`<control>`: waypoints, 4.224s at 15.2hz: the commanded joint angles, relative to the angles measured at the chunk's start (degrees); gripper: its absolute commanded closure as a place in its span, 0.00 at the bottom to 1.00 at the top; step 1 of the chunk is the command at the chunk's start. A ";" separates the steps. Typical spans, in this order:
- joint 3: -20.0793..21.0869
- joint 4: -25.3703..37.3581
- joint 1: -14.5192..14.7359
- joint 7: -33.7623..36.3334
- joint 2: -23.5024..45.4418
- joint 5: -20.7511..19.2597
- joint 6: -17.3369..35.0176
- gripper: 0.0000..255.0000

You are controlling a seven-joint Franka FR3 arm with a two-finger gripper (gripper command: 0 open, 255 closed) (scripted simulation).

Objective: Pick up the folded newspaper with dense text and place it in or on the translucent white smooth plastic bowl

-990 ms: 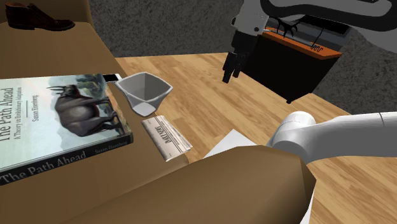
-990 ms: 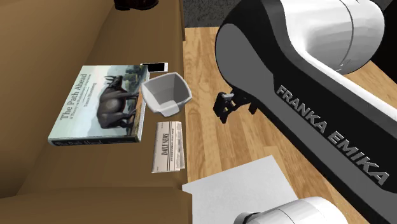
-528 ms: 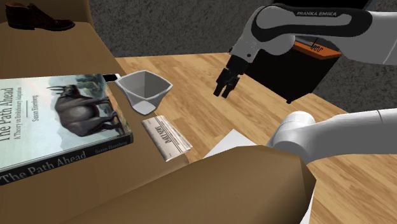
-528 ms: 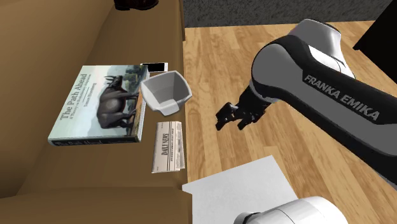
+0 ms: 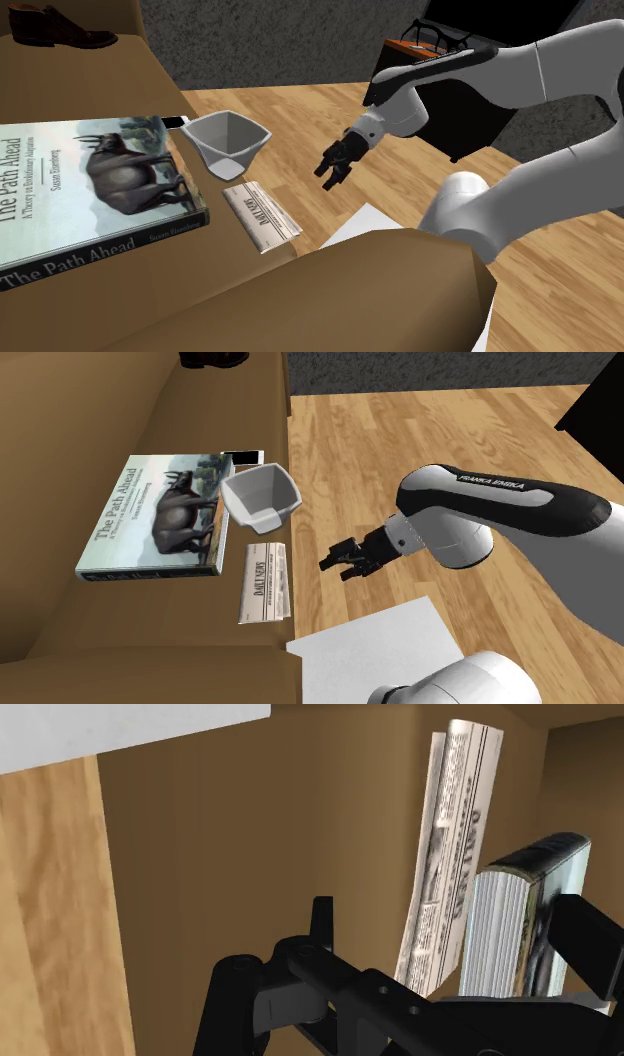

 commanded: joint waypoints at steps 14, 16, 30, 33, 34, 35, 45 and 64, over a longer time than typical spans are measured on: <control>-12.84 1.45 22.49 -30.70 28.91 41.04 -10.87 0.00; -12.84 1.44 22.48 -30.71 28.91 41.04 -10.86 0.00; -12.85 1.44 22.47 -30.71 28.91 41.01 -10.88 1.00; -12.68 0.83 22.10 -28.42 25.40 39.38 -8.87 1.00; -12.48 0.54 21.81 -27.24 23.69 38.56 -7.93 1.00; -12.23 0.26 21.49 -26.05 22.01 37.75 -7.04 1.00; -7.66 -1.69 16.85 -13.82 7.69 30.67 -1.30 1.00; 1.81 -0.49 9.71 6.86 -9.25 23.09 -1.05 1.00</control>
